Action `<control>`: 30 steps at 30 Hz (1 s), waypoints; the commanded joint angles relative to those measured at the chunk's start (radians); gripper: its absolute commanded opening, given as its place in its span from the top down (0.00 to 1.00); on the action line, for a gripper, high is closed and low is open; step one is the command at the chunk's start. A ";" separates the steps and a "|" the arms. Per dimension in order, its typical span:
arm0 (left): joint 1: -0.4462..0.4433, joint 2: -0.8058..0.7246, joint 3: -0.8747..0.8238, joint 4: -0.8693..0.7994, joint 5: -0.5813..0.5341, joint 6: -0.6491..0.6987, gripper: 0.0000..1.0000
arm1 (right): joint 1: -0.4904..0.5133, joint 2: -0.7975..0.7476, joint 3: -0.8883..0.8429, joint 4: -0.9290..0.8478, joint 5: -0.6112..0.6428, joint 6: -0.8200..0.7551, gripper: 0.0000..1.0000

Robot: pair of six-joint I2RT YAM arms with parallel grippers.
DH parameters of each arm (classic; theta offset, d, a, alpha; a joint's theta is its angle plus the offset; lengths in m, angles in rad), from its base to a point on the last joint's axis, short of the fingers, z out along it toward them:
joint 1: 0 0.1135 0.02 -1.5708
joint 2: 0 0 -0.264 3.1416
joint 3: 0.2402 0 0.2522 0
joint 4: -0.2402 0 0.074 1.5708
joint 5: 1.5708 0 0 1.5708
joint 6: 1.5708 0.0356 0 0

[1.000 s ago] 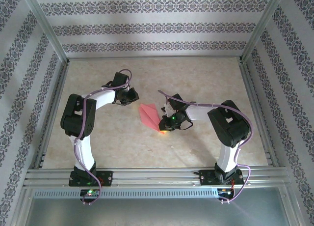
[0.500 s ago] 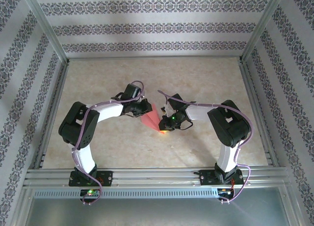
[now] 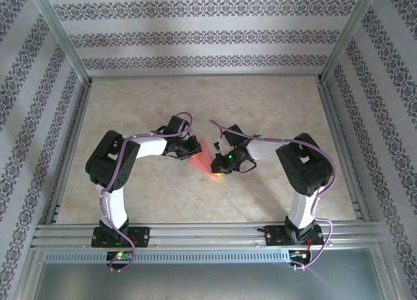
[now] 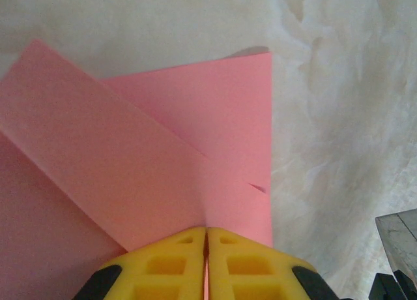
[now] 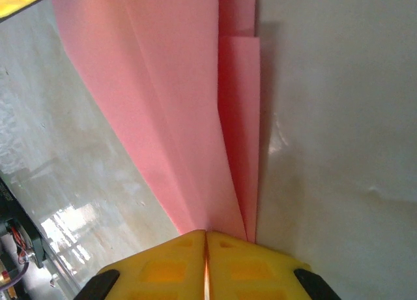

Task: Fold a paper plane with a square sheet of paper (pick it up from the middle)
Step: Fourth fold the wing at the center of the table.

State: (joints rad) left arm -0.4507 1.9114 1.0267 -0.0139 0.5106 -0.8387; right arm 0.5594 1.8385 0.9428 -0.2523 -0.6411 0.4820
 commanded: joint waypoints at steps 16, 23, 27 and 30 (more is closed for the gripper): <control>-0.007 0.041 -0.039 -0.045 -0.076 0.010 0.92 | 0.036 0.083 0.168 -0.088 0.070 0.021 0.90; -0.007 0.057 -0.002 -0.145 -0.126 -0.001 0.92 | 0.036 0.074 0.111 -0.088 0.084 0.017 0.90; -0.006 0.084 0.031 -0.216 -0.156 -0.004 0.93 | 0.028 0.045 0.040 -0.081 0.064 0.000 0.90; -0.007 0.099 0.037 -0.230 -0.160 -0.008 0.93 | 0.026 0.018 -0.002 -0.077 0.045 -0.011 0.90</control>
State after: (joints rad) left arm -0.4526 1.9308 1.0809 -0.1020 0.4889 -0.8394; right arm 0.5850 1.8740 0.9997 -0.2459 -0.5938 0.4976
